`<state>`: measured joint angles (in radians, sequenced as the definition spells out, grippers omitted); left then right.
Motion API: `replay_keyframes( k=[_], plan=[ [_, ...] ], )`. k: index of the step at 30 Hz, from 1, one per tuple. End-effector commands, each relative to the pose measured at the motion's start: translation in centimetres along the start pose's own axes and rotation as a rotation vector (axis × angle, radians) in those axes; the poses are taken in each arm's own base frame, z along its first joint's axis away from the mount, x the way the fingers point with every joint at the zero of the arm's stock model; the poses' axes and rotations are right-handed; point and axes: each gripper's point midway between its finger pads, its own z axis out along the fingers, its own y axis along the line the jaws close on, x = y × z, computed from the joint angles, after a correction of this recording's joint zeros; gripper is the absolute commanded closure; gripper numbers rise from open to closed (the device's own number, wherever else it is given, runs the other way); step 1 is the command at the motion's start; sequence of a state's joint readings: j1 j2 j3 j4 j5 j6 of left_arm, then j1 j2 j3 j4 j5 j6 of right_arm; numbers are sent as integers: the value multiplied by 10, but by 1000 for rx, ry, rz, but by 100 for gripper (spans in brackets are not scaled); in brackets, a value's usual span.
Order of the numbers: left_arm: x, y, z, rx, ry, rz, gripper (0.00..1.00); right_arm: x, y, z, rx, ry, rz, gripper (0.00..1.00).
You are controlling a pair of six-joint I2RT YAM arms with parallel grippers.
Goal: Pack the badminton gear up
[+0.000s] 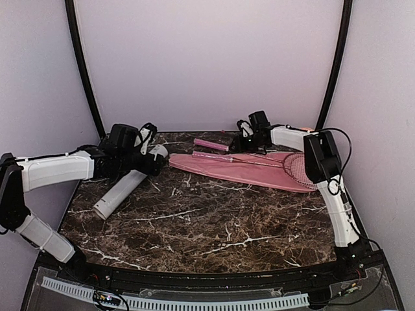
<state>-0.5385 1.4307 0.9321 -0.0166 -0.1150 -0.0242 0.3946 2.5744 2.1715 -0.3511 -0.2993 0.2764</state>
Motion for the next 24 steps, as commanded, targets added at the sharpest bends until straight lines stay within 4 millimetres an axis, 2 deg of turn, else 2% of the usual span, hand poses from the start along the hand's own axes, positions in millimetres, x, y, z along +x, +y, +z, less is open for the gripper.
replay_keyframes(
  k=[1,6,12,20,24],
  plan=[
    [-3,19,1,-66,30,-85,9,30,19,-11,-86,80,-40,50],
    [-10,28,1,-53,6,-151,9,52,34,-27,-157,112,-96,59],
    [-19,27,9,-28,13,-154,10,98,61,-35,-238,213,-233,63],
    [-23,13,28,44,62,-134,13,169,101,-49,-310,377,-462,66],
    [-21,4,34,89,79,-136,14,196,120,-62,-332,426,-536,66]
  ],
)
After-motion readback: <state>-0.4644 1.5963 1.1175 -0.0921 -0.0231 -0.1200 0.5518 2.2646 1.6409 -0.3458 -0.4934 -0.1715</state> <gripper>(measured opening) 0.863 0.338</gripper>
